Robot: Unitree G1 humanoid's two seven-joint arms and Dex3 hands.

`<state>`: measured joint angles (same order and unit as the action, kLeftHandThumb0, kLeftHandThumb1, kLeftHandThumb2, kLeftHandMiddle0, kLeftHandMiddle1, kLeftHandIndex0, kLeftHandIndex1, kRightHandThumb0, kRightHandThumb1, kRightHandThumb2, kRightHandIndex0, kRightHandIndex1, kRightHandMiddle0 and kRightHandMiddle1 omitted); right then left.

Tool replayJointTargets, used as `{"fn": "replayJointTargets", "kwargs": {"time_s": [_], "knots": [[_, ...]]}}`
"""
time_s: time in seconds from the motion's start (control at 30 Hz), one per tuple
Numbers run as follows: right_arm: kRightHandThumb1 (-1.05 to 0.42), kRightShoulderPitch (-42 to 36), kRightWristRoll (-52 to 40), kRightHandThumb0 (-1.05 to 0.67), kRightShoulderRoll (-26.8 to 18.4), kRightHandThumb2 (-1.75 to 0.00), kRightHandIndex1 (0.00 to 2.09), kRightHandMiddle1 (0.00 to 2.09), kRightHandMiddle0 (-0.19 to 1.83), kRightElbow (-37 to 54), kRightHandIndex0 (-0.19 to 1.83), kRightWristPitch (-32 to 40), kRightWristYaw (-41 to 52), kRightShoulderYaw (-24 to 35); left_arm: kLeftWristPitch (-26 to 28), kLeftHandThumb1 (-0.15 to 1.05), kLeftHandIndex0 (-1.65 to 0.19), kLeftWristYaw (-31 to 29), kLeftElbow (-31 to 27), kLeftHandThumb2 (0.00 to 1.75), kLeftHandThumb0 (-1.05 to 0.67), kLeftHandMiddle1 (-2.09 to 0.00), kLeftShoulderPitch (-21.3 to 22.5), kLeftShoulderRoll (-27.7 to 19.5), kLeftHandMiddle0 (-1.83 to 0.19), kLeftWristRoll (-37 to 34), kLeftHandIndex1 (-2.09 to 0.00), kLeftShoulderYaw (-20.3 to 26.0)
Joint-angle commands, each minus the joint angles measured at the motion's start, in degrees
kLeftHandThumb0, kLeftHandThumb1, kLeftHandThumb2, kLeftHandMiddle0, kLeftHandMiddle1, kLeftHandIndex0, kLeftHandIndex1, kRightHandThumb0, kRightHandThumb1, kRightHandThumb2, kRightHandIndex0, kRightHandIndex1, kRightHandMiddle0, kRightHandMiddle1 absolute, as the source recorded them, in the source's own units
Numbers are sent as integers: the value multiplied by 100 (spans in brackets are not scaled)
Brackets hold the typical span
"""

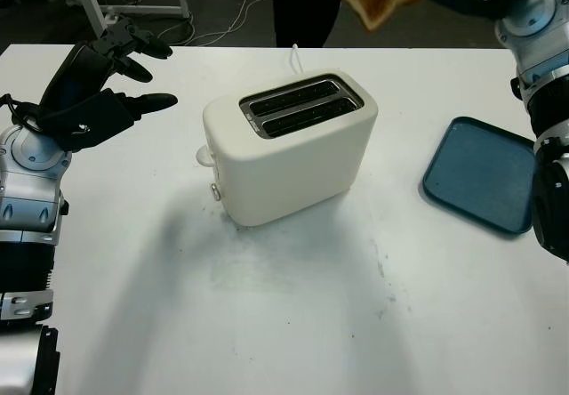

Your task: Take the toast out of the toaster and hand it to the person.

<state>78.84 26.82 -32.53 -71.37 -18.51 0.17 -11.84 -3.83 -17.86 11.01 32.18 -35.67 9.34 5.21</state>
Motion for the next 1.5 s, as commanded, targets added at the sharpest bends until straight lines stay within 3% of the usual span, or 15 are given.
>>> {"fn": "replayJointTargets", "kwargs": {"time_s": [0.0, 0.17, 0.3, 0.4, 0.53, 0.6, 0.7, 0.83, 0.97, 1.1, 1.37, 1.4, 1.47], "knots": [[-92, 40, -22, -34, -22, -39, 175, 174, 52, -111, 78, 192, -137, 27, 14, 90, -17, -30, -8, 1, -80, -127, -73, -41, -17, -20, -104, 12], [-92, -167, 114, -27, -15, -36, 175, 174, 51, -266, 74, 229, -525, -85, 32, 90, -17, -34, -38, 0, -77, -127, -92, -10, -17, -74, -104, 38], [-92, -286, 47, -24, 57, -36, 157, 146, 64, -352, 84, 362, -623, -19, 51, 90, -18, -20, -31, 0, -79, -127, -87, -19, -17, -38, -104, 19], [-92, -325, 12, -22, 137, -36, 163, 137, 68, -364, 77, 597, -678, 22, 70, 90, -17, -30, -29, 0, -80, -128, -75, -14, -16, -45, -104, 14], [-92, -440, 15, -21, 156, -37, 174, 168, 55, -385, 72, 538, -732, 50, 45, 90, -17, -33, -3, 0, -79, -128, -61, -21, -16, -34, -104, 2], [-92, -481, -64, -22, 195, -36, 174, 173, 52, -397, 71, 575, -750, 137, 21, 90, -17, -31, 19, 0, -79, -128, -52, -19, -16, -36, -105, 0], [-92, -538, -128, -22, 253, -35, 175, 174, 52, -412, 70, 633, -819, 218, 98, 89, -17, -34, -52, 0, -77, -128, -67, -23, -16, -21, -105, -1], [-92, -644, -134, -19, 286, -32, 175, 160, 53, -433, 65, 552, -992, 224, 59, 90, -17, -37, -33, 0, -76, -128, -68, -46, -16, -3, -104, -5], [-92, -671, -308, -17, 370, -34, 175, 173, 42, -459, 62, 683, -965, 383, 5, 90, -17, -22, 4, 0, -77, -128, -67, -16, -17, -36, -105, 8], [-92, -691, -464, -18, 427, -36, 175, 172, 32, -460, 63, 761, -894, 536, 27, 89, -17, -24, -9, 0, -76, -129, -60, -14, -17, -29, -105, 0], [-92, -725, -457, -21, 459, -38, 175, 172, 36, -460, 59, 802, -1014, 607, 73, 89, -17, -21, -33, 0, -77, -129, -67, -32, -16, -2, -105, -3], [-92, -727, -437, -22, 453, -37, 172, 161, 38, -459, 55, 804, -1022, 591, 43, 89, -17, -21, -22, 0, -78, -129, -69, -24, -16, -22, -105, 6], [-92, -733, -449, -22, 448, -37, 162, 119, 51, -456, 53, 798, -1008, 599, 6, 90, -17, -13, -8, 0, -78, -129, -73, -6, -17, -49, -105, 20]]}}
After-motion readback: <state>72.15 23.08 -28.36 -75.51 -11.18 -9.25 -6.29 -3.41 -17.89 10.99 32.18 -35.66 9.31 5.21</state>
